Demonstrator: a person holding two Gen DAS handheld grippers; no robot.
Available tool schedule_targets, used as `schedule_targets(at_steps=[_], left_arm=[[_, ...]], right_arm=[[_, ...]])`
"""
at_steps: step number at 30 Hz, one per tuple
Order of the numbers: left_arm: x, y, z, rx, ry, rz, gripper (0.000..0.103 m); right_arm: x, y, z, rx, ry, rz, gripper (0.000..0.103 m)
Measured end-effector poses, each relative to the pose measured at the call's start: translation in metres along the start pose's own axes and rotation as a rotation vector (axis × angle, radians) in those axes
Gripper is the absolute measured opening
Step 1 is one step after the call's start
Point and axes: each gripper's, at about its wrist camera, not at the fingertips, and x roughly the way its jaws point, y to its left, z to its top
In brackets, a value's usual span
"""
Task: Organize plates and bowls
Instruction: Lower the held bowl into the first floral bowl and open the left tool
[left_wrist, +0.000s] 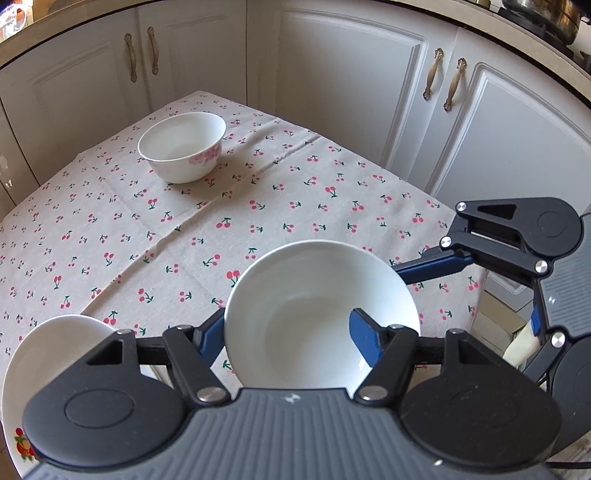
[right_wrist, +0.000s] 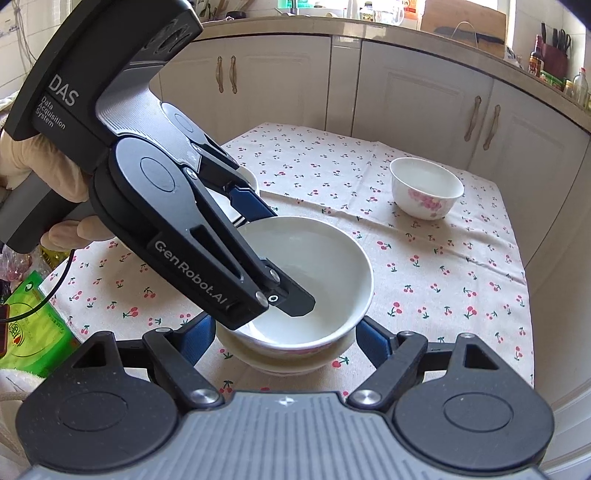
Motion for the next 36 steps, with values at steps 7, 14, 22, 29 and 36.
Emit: schedule_targets(at_steps=[7,14,22,29,36], left_arm=[[0.001,-0.002,0.002,0.021,-0.007,0.021,0.069],[0.0,-0.001,0.003,0.02,-0.019,0.01,0.069],[-0.009,0.003,0.005,0.008,-0.051,0.021,0.071],[-0.017,0.009,0.001,-0.017,-0.065,0.029,0.072],[-0.027,0.014,-0.004,-0.035,-0.089,0.027,0.073]], right_arm=[[0.002,0.0,-0.001,0.002,-0.001,0.006,0.087],[0.001,-0.002,-0.002,0.009,-0.009,0.018,0.087],[-0.009,0.0,0.001,-0.001,-0.047,0.004,0.088],[-0.016,0.013,0.007,-0.046,-0.082,0.064,0.091],[-0.01,0.015,-0.001,-0.022,-0.049,0.071,0.092]])
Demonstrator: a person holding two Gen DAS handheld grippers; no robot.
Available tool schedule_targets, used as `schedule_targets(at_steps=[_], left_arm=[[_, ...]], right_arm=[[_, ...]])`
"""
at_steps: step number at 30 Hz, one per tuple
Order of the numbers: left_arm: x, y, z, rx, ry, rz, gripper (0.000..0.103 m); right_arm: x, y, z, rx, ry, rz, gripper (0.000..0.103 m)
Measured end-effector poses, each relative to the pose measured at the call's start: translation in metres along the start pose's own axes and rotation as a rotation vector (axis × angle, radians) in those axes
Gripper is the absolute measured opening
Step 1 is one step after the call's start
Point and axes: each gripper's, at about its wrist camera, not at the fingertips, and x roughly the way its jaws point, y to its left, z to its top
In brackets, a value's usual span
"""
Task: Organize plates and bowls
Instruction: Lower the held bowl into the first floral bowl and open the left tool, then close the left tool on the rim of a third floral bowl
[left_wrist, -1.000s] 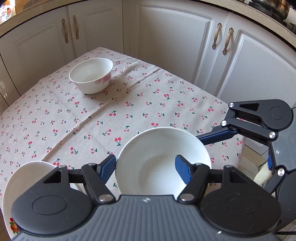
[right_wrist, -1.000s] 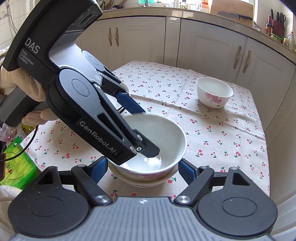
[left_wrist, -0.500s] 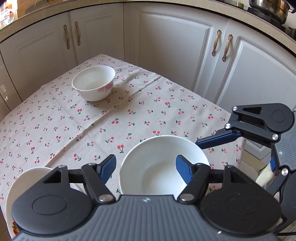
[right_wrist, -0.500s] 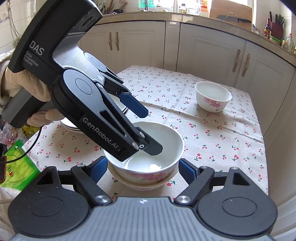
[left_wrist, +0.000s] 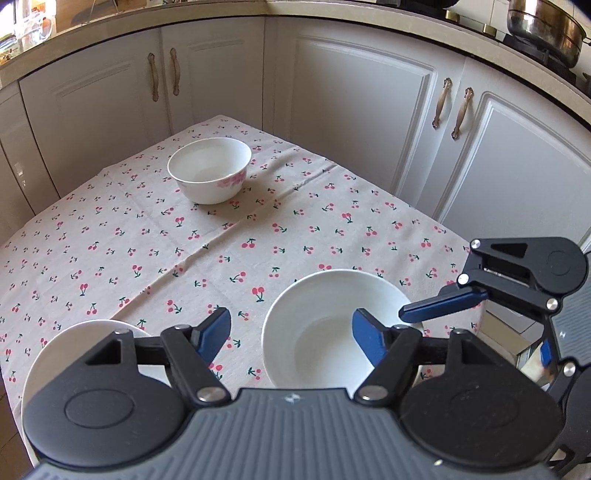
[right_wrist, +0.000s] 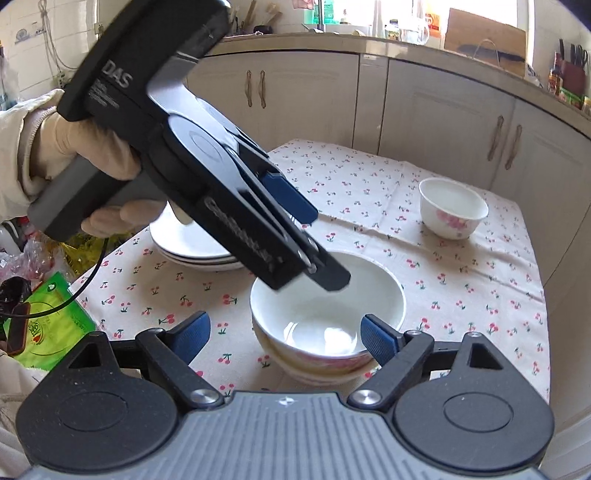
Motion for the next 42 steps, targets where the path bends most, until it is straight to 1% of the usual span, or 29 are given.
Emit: schedule_targets(at_steps=[2,4,6,9,10,13,15,19,25,29,32,36,38,42], left_arm=[[-0.002,0.002,0.0,-0.002,-0.006,0.0,0.073],[-0.004,0.004,0.001,-0.001,-0.013,0.002,0.074],[-0.006,0.007,0.002,-0.004,-0.024,0.004,0.077],[-0.007,0.012,0.005,-0.005,-0.034,0.005,0.078],[-0.007,0.014,0.007,-0.006,-0.038,0.006,0.079],[-0.005,0.021,0.012,-0.015,-0.059,0.014,0.086],[-0.001,0.027,0.018,-0.023,-0.074,0.019,0.087],[0.012,0.038,0.031,-0.03,-0.106,0.04,0.092],[0.045,0.053,0.053,-0.042,-0.117,0.044,0.092],[0.063,0.06,0.066,-0.035,-0.106,0.031,0.092],[0.071,0.069,0.078,-0.029,-0.099,0.036,0.092],[0.085,0.089,0.098,-0.055,-0.09,0.041,0.092],[0.095,0.098,0.108,-0.068,-0.078,0.046,0.091],[0.118,0.113,0.123,-0.097,-0.05,0.044,0.09]], right_arm=[[-0.001,0.0,-0.002,0.008,0.002,0.002,0.092],[-0.005,0.003,-0.002,-0.003,-0.001,-0.015,0.092],[-0.009,0.003,0.001,-0.013,-0.014,-0.024,0.092],[-0.015,-0.004,0.007,-0.018,-0.036,-0.05,0.092],[-0.017,-0.008,0.01,-0.017,-0.044,-0.064,0.092],[-0.02,-0.022,0.018,-0.007,-0.065,-0.097,0.095],[-0.02,-0.034,0.023,0.001,-0.07,-0.114,0.096],[-0.016,-0.063,0.034,0.013,-0.065,-0.149,0.098],[0.005,-0.111,0.054,0.038,-0.041,-0.202,0.098],[0.024,-0.134,0.063,0.035,-0.033,-0.226,0.098],[0.04,-0.149,0.067,0.046,-0.031,-0.217,0.098],[0.066,-0.165,0.07,0.043,-0.029,-0.21,0.098],[0.079,-0.17,0.071,0.051,-0.018,-0.208,0.097],[0.099,-0.178,0.074,0.038,-0.027,-0.216,0.097]])
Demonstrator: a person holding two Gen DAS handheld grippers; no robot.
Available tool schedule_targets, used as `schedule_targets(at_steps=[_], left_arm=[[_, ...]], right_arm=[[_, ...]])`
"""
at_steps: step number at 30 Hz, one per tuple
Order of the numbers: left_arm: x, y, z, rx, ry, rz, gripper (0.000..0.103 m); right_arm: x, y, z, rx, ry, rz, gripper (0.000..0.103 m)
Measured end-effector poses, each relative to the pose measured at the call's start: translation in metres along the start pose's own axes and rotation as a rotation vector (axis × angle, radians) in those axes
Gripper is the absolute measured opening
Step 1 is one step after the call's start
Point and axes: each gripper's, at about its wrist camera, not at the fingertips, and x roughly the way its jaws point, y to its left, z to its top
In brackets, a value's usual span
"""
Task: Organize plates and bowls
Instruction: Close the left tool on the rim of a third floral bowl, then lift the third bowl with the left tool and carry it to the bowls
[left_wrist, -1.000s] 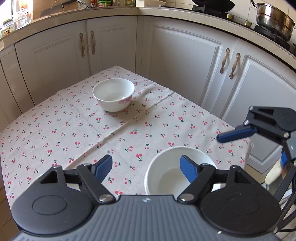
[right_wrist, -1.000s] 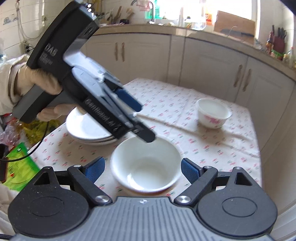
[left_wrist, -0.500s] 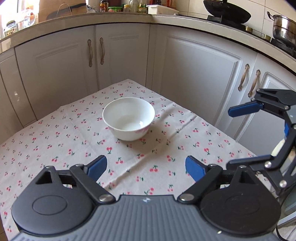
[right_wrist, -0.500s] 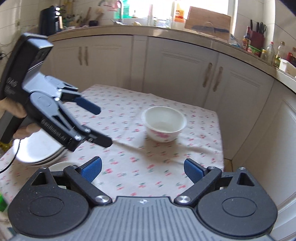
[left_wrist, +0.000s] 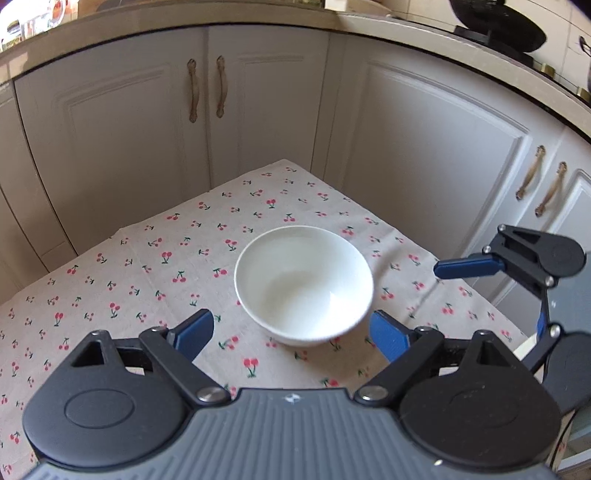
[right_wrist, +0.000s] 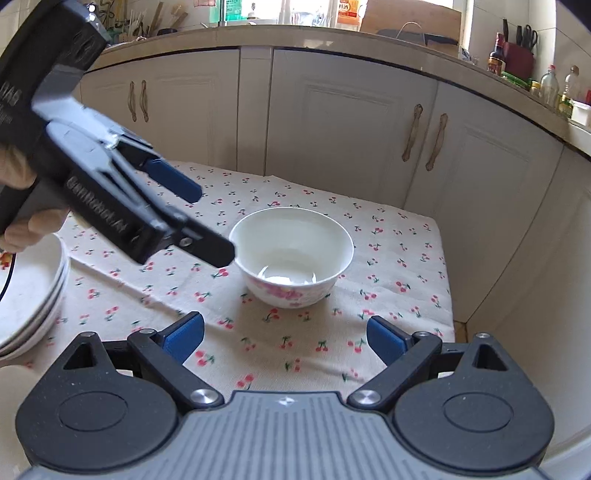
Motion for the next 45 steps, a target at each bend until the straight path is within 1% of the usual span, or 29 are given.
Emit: schedule_targets(at_steps=[4,7,9,11,14,17,22,30,31,32,45], left_arm=[[0.023,0.007,0.01,-0.017,0.031,-0.007,0.089],[0.037,0.008,0.016,-0.019,0.048,-0.013,0.083],[0.044,0.009,0.02,-0.015,0.054,-0.013,0.083],[0.049,0.009,0.023,-0.017,0.059,-0.014,0.081],[0.057,0.01,0.026,-0.023,0.07,-0.018,0.077],[0.061,0.012,0.027,-0.019,0.078,-0.015,0.076],[0.068,0.012,0.031,-0.025,0.085,-0.024,0.074],[0.074,0.01,0.035,-0.008,0.083,-0.047,0.072],[0.074,0.01,0.035,-0.005,0.084,-0.049,0.069],[0.075,0.01,0.035,-0.002,0.086,-0.046,0.069],[0.073,0.009,0.037,0.018,0.084,-0.041,0.069]], right_arm=[[0.015,-0.005,0.003,-0.002,-0.015,0.015,0.096],[0.028,-0.01,0.006,0.002,-0.013,0.023,0.095],[0.034,-0.012,0.007,0.008,-0.009,0.03,0.094],[0.04,-0.014,0.009,0.013,-0.006,0.037,0.091],[0.046,-0.016,0.01,0.016,-0.006,0.046,0.09],[0.048,-0.015,0.011,0.009,-0.01,0.054,0.089],[0.052,-0.011,0.013,-0.016,-0.017,0.053,0.088],[0.055,-0.007,0.013,-0.042,-0.027,0.048,0.086],[0.055,-0.007,0.013,-0.043,-0.028,0.047,0.086],[0.055,-0.007,0.013,-0.04,-0.028,0.047,0.086],[0.056,-0.006,0.014,-0.038,-0.02,0.046,0.085]])
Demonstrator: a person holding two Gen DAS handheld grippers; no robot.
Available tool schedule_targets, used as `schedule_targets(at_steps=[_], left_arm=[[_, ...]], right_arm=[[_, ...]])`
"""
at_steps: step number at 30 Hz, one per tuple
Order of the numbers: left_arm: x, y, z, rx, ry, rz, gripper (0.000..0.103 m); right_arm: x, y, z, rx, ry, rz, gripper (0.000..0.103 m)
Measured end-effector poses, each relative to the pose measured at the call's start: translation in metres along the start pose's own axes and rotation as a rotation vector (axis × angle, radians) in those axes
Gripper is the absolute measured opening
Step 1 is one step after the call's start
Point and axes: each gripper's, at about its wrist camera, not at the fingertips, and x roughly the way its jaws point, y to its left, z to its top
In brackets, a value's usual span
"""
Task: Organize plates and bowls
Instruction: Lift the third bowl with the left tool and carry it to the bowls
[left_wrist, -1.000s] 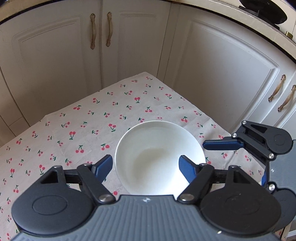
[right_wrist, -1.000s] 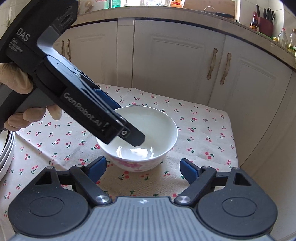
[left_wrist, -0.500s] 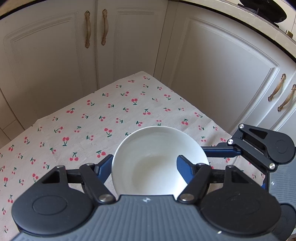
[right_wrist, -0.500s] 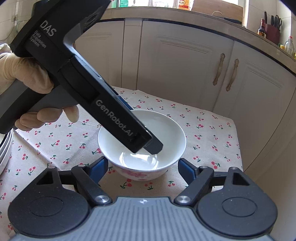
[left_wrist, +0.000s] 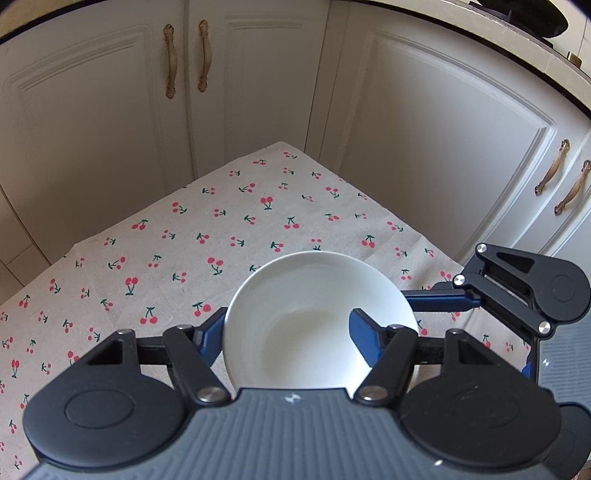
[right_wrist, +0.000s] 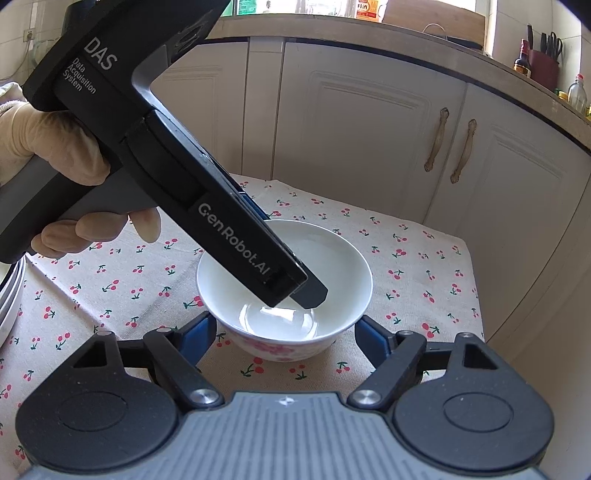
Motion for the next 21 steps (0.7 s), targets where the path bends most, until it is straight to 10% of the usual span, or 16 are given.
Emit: schedule_targets(at_steps=[21], left_arm=[[-0.041,-0.017,-0.017,-0.008,-0.004,-0.008,0.069]], right_arm=[[-0.038,0.023,0.002,-0.043,0.044,0.001,0.085]])
